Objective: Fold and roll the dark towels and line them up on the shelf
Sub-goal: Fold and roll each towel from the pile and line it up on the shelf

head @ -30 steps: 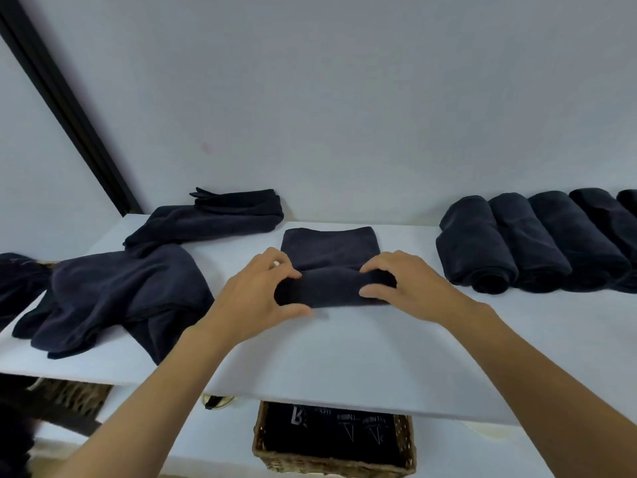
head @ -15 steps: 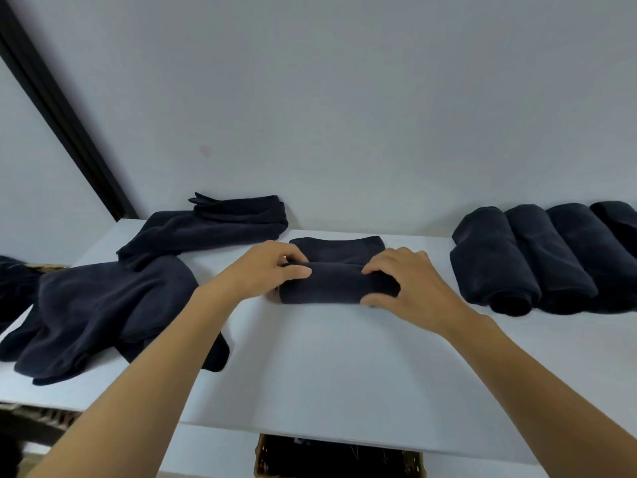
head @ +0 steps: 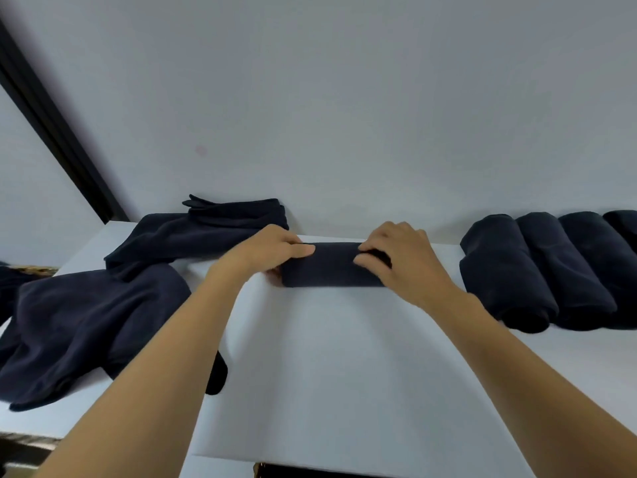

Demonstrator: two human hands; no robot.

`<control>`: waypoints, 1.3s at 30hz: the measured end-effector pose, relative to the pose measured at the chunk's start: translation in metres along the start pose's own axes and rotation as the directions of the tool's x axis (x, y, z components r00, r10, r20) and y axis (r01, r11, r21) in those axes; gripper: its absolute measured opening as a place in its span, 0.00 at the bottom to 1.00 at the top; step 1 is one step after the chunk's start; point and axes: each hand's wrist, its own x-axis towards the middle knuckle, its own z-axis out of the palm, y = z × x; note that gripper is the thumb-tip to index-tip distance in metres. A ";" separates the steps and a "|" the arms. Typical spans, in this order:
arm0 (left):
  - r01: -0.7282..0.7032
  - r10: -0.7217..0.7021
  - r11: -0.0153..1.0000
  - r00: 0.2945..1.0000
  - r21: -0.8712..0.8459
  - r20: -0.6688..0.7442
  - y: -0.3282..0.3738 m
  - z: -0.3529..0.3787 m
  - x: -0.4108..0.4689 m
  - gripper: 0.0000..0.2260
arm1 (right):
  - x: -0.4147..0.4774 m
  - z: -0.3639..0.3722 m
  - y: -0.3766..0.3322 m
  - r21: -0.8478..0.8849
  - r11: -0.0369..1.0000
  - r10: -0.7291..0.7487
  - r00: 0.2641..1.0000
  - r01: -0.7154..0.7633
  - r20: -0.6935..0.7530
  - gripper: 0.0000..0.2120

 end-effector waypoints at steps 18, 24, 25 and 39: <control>-0.207 -0.125 0.545 0.938 -0.813 -0.322 0.043 0.115 0.005 0.30 | 0.003 -0.029 -0.010 0.474 0.573 0.502 0.743 -0.669 0.443 0.15; -0.219 0.044 0.673 0.965 -0.707 -0.257 0.095 0.159 0.025 0.30 | -0.026 -0.067 0.001 0.132 0.783 0.601 0.794 -0.608 0.088 0.19; -0.226 0.078 0.707 0.967 -0.671 -0.244 0.102 0.169 0.027 0.29 | -0.031 -0.071 0.004 -0.008 0.840 0.542 0.840 -0.543 -0.015 0.19; -0.182 0.220 0.974 0.898 0.134 -0.382 0.126 0.216 0.029 0.13 | -0.055 -0.064 0.039 -0.544 0.759 0.426 0.905 -0.357 0.000 0.11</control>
